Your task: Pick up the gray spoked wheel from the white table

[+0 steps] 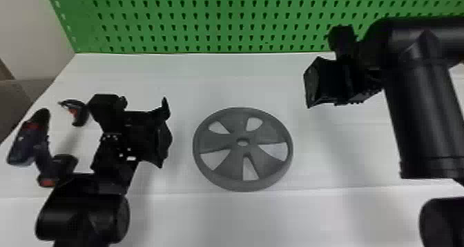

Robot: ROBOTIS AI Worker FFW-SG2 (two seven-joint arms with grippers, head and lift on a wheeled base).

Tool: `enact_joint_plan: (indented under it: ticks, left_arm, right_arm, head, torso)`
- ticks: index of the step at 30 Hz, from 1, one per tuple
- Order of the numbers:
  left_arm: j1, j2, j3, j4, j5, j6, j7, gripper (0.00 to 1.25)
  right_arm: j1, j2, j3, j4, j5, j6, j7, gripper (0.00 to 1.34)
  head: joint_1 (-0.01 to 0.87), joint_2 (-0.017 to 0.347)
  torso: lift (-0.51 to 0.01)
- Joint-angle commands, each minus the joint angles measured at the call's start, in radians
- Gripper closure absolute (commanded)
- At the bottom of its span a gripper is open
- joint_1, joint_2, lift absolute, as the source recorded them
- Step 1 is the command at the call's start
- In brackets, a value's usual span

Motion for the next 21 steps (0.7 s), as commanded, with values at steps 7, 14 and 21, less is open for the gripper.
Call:
enact_joint_plan:
  ticks: [7, 14, 21]
  left_arm:
    - [-0.001, 0.01, -0.008, -0.002, 0.0, 0.008, 0.0, 0.13]
    - [-0.005, 0.02, -0.015, -0.002, 0.001, 0.011, 0.0, 0.13]
    - [-0.006, 0.024, -0.019, -0.002, 0.003, 0.012, 0.0, 0.13]
  right_arm:
    - [-0.063, -0.017, -0.007, 0.155, -0.091, 0.003, 0.0, 0.51]
    - [-0.081, -0.026, 0.045, 0.194, -0.083, 0.003, 0.0, 0.51]
    - [-0.07, -0.055, 0.083, 0.216, -0.159, 0.003, 0.0, 0.51]
  head:
    - [0.767, 0.035]
    - [0.767, 0.035]
    - [0.767, 0.035]
  torso:
    - [-0.107]
    - [-0.107]
    - [-0.107]
